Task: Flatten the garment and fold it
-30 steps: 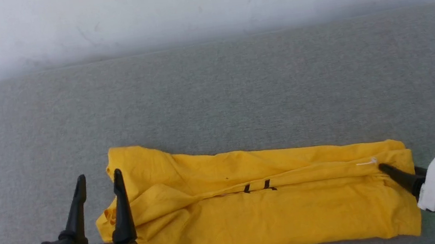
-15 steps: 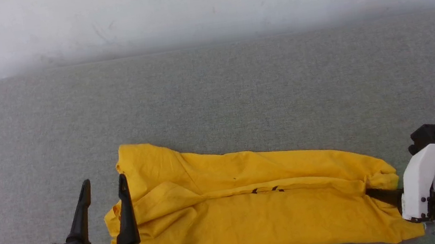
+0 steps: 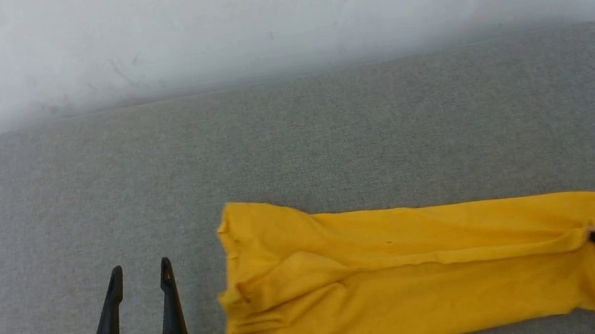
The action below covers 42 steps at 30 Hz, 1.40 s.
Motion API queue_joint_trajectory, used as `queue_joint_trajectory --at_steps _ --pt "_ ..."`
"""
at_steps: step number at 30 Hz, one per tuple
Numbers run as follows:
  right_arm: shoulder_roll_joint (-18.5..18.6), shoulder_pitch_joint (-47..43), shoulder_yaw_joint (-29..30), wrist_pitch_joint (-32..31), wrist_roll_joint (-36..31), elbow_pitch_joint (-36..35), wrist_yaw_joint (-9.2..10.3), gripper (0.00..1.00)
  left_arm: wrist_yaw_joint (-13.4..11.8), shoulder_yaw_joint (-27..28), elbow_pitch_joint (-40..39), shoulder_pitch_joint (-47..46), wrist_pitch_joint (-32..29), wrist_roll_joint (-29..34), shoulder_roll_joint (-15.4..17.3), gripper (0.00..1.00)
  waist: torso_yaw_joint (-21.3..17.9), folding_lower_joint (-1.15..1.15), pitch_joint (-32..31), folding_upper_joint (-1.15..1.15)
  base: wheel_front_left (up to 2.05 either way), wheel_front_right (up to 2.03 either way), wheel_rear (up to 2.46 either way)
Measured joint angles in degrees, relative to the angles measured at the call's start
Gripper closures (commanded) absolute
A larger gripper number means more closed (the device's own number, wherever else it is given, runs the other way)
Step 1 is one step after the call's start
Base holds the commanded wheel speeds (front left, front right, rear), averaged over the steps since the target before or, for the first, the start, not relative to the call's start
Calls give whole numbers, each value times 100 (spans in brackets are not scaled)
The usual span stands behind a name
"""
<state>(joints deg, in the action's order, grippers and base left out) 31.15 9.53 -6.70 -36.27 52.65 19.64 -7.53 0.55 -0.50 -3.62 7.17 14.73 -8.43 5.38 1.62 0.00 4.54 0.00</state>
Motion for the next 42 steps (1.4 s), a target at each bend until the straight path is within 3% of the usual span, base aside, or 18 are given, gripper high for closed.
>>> queue_joint_trajectory --at_steps 4,8,11,16,20,23,27,31,32,33,34,38,42 --pt "143 -166 702 -2 -189 238 0 100 1 12 1 0 0 83 -23 0 -25 0 2 0 0 0 0" --pt "36 -176 1216 -236 -182 290 0 100 1 51 7 1 0 129 -33 0 -44 0 -1 0 0 0 0" --pt "-347 -176 1402 -721 149 154 1 100 1 73 19 1 -1 142 -46 0 -54 0 -10 0 0 0 0" --pt "-1345 -175 1493 -1633 1444 -422 1 100 41 75 68 3 -1 142 -77 0 -1 0 -42 0 0 0 0" --pt "-2086 -155 1406 -2054 2217 -710 1 100 42 65 90 1 -1 141 -111 0 61 0 -22 0 0 0 0" --pt "-2509 -49 1159 -2118 2412 -743 1 100 53 31 121 -14 0 141 -129 0 121 0 16 0 0 0 0" --pt "-2746 228 646 -1818 2397 -611 1 100 111 -46 167 -94 0 142 -145 0 243 0 68 0 0 0 0" --pt "-2793 477 -48 -1107 2001 -342 1 100 142 -109 203 -207 0 143 -158 0 395 0 120 0 0 0 0" --pt "-2799 517 -226 -912 1867 -260 1 61 143 -124 216 -222 0 143 -159 0 432 0 135 0 0 0 0" --pt "-2803 559 -413 -749 1751 -176 1 36 143 -136 234 -248 0 143 -163 0 470 0 154 0 0 0 0" --pt "-2800 596 -616 -666 1680 -100 1 0 143 -137 245 -272 0 143 -164 0 500 0 176 0 0 0 0" --pt "-2774 775 -1305 -246 1308 -69 2 0 142 -141 282 -323 -1 142 -178 0 578 0 280 0 0 0 0" --pt "-2309 1079 -2035 250 801 -501 1 0 137 -105 302 -374 0 140 -194 0 562 1 331 0 0 0 0"
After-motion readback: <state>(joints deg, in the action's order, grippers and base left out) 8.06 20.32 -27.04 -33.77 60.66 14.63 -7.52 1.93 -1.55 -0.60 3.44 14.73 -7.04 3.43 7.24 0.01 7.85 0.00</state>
